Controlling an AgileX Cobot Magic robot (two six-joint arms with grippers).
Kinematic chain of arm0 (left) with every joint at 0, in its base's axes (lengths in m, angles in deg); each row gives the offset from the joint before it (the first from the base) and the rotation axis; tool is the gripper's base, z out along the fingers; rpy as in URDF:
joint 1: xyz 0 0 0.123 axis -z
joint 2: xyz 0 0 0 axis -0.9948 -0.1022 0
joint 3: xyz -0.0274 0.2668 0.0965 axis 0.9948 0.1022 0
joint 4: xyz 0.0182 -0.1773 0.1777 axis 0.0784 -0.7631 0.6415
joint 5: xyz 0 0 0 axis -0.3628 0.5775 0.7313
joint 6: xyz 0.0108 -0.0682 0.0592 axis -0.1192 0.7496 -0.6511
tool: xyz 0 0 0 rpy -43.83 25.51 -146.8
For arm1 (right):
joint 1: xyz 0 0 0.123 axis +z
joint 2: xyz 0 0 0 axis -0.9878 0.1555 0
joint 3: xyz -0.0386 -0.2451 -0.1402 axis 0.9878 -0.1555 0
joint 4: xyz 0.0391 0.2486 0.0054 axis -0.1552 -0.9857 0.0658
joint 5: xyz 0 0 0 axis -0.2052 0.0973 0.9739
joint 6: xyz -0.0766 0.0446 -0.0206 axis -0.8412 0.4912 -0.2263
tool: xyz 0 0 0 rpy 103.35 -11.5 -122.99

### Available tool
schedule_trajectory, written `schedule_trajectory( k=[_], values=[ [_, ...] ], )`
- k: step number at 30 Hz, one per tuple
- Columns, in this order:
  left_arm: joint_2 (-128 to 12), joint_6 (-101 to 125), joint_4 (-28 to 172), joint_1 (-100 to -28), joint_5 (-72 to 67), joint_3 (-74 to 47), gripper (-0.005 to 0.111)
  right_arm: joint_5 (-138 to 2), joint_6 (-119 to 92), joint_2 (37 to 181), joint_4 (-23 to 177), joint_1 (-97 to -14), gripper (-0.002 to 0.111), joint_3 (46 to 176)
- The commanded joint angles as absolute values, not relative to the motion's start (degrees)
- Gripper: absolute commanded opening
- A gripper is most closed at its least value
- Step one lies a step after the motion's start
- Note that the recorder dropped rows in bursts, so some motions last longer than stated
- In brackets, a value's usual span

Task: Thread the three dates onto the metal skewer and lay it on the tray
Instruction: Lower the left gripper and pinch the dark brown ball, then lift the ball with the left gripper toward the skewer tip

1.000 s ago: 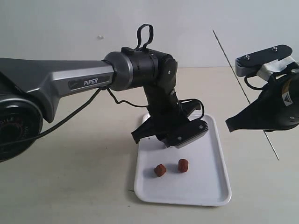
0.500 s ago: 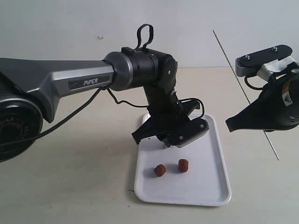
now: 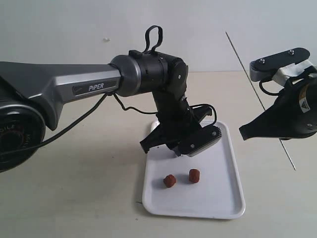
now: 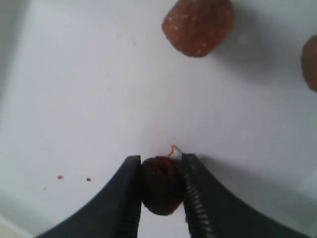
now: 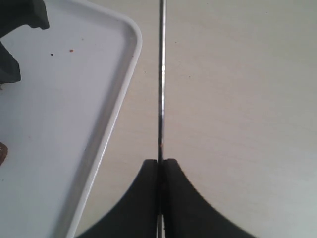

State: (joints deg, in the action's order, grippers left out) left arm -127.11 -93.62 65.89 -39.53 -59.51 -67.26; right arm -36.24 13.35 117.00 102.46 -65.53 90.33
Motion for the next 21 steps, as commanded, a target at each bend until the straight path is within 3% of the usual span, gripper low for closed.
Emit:
schedule_trajectory(
  k=[1, 21],
  values=[
    [-127.5, -92.9, 65.9, -39.5, -59.6, -67.0, 0.028, -36.7, 13.2, 116.7, 102.4, -65.9, 0.0, 89.8],
    [-127.4, -92.7, 67.2, -39.6, -59.8, -67.0, 0.024, -36.8, 13.2, 116.7, 102.4, -65.9, 0.0, 89.8]
  ],
)
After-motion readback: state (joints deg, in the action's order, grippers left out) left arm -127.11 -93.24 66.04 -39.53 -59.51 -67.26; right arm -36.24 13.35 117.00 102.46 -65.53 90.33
